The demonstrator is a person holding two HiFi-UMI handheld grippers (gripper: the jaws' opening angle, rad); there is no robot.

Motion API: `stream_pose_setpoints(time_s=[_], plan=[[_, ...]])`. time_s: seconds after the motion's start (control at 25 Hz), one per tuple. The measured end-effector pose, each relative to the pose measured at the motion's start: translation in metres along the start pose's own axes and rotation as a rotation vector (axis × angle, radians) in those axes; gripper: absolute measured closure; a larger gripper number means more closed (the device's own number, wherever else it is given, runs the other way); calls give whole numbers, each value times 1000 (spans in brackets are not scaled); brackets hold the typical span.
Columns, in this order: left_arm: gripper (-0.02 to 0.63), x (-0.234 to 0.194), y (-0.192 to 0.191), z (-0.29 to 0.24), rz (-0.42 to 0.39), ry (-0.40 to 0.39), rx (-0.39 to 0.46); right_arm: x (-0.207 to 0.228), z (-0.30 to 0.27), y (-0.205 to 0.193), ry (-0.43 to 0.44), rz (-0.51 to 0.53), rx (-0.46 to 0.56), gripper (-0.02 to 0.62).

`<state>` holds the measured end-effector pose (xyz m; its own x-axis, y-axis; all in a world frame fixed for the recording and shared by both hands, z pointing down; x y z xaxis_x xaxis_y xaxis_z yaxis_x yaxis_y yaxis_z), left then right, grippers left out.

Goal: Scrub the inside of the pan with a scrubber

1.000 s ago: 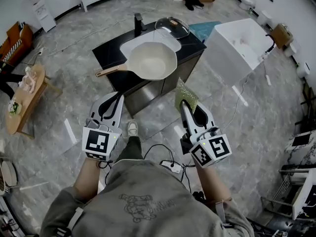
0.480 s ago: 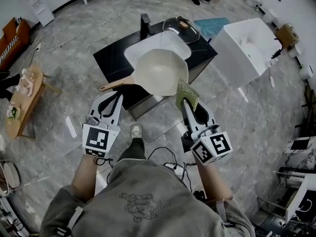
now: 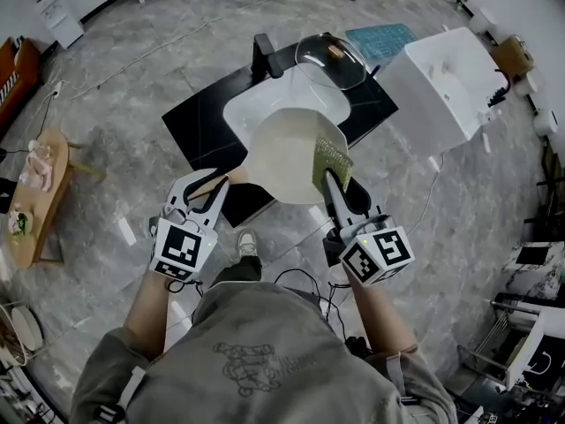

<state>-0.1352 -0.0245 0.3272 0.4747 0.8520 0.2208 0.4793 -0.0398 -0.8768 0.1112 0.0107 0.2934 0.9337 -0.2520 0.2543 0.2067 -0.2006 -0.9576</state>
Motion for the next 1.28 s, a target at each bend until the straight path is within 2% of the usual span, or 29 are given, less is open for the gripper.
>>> stream_pose_setpoints(time_s=[0.08,0.2,0.28,0.36,0.48,0.64,0.92,1.08,1.28], plan=[[469,-9,-4,-10,-18,-72,-21,4,-18,-1,-17,-4,-14,517],[435,-20,-9,-24,-34,-167,-41,8,-45,-4,-32,-38,-38,517],[407,-24,-17,-34,-81,-205,-94,11,-60,-5,-43,-42,-52,516],[384,-25,-27,-44,-131,-240,-157,15,-72,-8,-55,-24,-65,516],[370,-26,-44,-58,-143,-287,-219,23,-87,-16,-72,19,-92,517],[364,-24,-64,-73,-128,-315,-290,42,-106,-28,-90,45,-134,516],[348,-13,-100,-102,-121,-392,-478,80,-144,-56,-85,137,-219,515],[347,-11,-119,-116,-119,-385,-571,100,-162,-76,-84,188,-258,515],[347,-5,-139,-130,-114,-376,-632,130,-182,-101,-142,228,-286,515]])
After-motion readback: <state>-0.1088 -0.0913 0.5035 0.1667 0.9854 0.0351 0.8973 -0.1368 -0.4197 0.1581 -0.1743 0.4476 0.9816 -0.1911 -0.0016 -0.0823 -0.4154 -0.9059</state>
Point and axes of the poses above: the fingertips, and each gripper's own axes: z backward along the fingers, x to its right, y out of its top, the point moved 6 cm from there along z, backward along the fingers, and after that the axes turned 8 degrees about -y, right-handed, at the moved point
